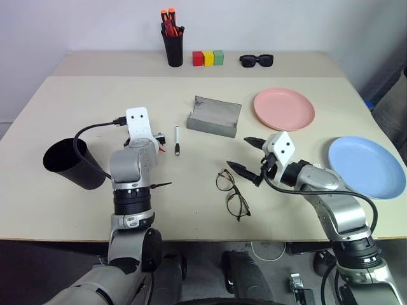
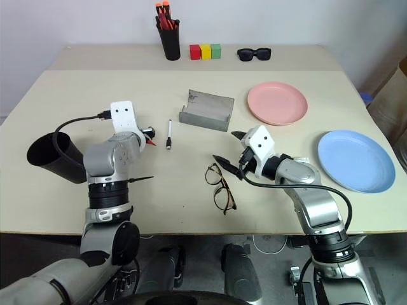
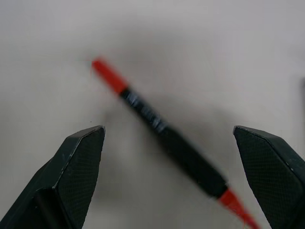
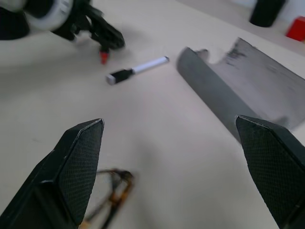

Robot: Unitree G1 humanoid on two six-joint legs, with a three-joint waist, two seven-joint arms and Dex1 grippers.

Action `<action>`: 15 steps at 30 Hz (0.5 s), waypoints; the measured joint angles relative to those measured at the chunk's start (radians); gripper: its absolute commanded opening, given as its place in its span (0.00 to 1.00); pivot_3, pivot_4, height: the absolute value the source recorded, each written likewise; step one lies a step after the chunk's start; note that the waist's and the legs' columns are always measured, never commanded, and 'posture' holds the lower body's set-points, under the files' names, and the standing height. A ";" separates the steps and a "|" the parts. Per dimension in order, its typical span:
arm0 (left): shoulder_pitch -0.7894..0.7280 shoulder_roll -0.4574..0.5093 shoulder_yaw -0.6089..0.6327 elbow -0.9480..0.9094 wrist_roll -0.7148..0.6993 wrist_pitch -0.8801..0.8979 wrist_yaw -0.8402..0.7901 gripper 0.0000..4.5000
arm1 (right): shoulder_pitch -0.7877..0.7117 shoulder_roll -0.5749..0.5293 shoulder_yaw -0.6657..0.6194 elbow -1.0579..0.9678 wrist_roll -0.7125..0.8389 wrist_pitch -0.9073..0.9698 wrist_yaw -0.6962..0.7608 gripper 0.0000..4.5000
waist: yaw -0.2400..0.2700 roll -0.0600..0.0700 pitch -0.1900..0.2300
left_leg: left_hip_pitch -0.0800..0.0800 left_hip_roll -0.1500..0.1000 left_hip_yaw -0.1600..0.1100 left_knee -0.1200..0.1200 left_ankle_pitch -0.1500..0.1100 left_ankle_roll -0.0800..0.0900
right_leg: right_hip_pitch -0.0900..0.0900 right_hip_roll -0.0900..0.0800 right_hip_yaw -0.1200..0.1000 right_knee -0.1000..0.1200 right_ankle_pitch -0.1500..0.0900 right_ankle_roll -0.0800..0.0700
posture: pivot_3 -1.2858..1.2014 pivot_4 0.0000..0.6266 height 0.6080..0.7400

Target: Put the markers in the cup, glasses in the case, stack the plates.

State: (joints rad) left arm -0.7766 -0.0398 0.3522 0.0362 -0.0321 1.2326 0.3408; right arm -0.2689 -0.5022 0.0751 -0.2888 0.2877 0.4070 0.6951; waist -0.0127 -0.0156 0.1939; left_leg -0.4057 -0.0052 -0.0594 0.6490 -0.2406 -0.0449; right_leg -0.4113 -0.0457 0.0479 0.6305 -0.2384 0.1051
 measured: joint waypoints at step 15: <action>-0.018 -0.047 0.053 -0.012 0.018 -0.030 0.046 0.00 | 0.020 0.001 0.019 -0.056 0.000 0.040 -0.002 1.00 | 0.001 0.000 0.000 | 0.000 -0.001 0.000 -0.001 0.001 -0.003 | 0.000 -0.001 0.000 0.000 0.000 0.000 | 0.52 0.24 1.00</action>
State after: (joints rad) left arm -0.7944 -0.0873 0.4047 0.0247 -0.0142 1.2025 0.3867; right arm -0.2486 -0.5007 0.0938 -0.3450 0.2878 0.4466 0.6935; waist -0.0117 -0.0160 0.1939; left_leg -0.4052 -0.0060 -0.0596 0.6484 -0.2391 -0.0478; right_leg -0.4108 -0.0464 0.0478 0.6306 -0.2382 0.1053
